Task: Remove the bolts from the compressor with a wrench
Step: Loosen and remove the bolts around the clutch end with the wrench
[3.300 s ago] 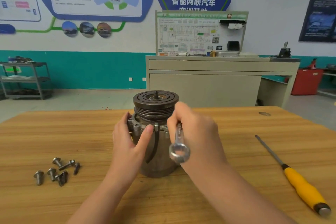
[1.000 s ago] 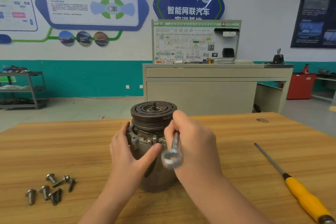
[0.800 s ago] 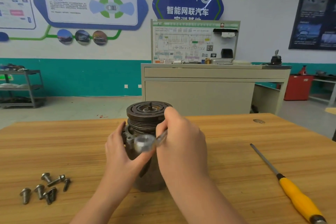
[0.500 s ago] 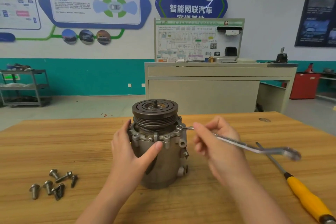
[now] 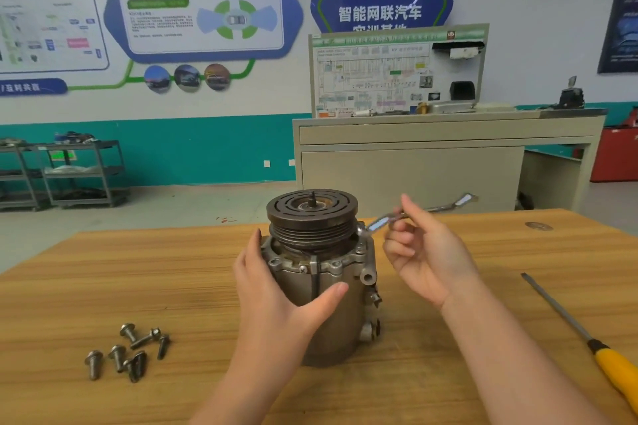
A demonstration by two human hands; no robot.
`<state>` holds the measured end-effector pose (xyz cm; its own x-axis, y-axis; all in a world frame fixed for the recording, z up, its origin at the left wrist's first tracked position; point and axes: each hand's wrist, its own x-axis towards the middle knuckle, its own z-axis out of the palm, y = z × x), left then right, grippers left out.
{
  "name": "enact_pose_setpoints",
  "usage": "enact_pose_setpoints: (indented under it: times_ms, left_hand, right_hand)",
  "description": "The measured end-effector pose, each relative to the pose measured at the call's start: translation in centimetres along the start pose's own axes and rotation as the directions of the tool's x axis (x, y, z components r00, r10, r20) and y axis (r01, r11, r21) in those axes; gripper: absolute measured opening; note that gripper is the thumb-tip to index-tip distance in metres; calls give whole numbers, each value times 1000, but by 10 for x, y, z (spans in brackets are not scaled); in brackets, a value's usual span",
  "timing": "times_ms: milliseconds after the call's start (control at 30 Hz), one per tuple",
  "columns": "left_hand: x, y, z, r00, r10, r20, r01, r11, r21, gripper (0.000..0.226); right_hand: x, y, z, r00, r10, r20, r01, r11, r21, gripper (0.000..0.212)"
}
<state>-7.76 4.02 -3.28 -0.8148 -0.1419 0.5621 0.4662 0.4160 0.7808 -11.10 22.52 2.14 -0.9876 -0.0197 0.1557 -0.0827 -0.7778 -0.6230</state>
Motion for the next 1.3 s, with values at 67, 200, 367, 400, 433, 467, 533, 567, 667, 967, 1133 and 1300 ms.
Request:
enact_pose_setpoints:
  times_ms: [67, 200, 367, 400, 433, 467, 533, 567, 667, 967, 1133, 1300]
  left_hand:
    - [-2, 2, 4, 998, -45, -36, 44, 999, -23, 141]
    - [-7, 4, 11, 992, -106, -75, 104, 994, -33, 142]
    - [-7, 2, 10, 990, -131, -47, 132, 991, 7, 141]
    - [-7, 2, 8, 992, -122, -38, 122, 992, 11, 140]
    - [-6, 2, 5, 993, -110, -31, 110, 994, 10, 139]
    - [-5, 2, 2, 995, -100, -25, 100, 995, 4, 137]
    - [-2, 1, -2, 995, -96, -5, 96, 995, -7, 132]
    - [0, 1, -4, 995, -95, 7, 95, 995, -6, 129]
    - [2, 0, -7, 995, -92, 27, 92, 996, 7, 124]
    - [2, -3, -9, 996, -86, 37, 86, 996, 10, 121]
    - [2, -2, -8, 998, -57, 17, 57, 998, -7, 124]
    - [3, -2, -8, 998, -58, 17, 58, 998, -8, 122]
  right_hand:
    - [-9, -6, 4, 985, -169, -43, 171, 985, 32, 21]
    - [-23, -4, 14, 818, -575, 20, 530, 740, -414, 28]
    - [-37, 12, 19, 548, -720, 426, 742, 182, -646, 28]
    - [-39, 16, 19, 510, -698, 502, 759, 91, -645, 39]
    - [-40, 19, 18, 474, -680, 559, 764, 3, -645, 50]
    - [-41, 22, 19, 447, -677, 585, 762, -54, -645, 57]
    - [-41, 26, 18, 428, -715, 554, 757, -51, -651, 56]
    - [-41, 26, 17, 431, -743, 512, 753, -16, -657, 50]
    - [-38, 25, 16, 502, -796, 337, 711, 159, -685, 42]
    - [-36, 24, 14, 525, -787, 325, 696, 176, -696, 63]
    - [-42, 27, 24, 294, -751, 591, 704, -247, -665, 54]
    - [-40, 40, 30, 181, -694, 697, 672, -430, -602, 59]
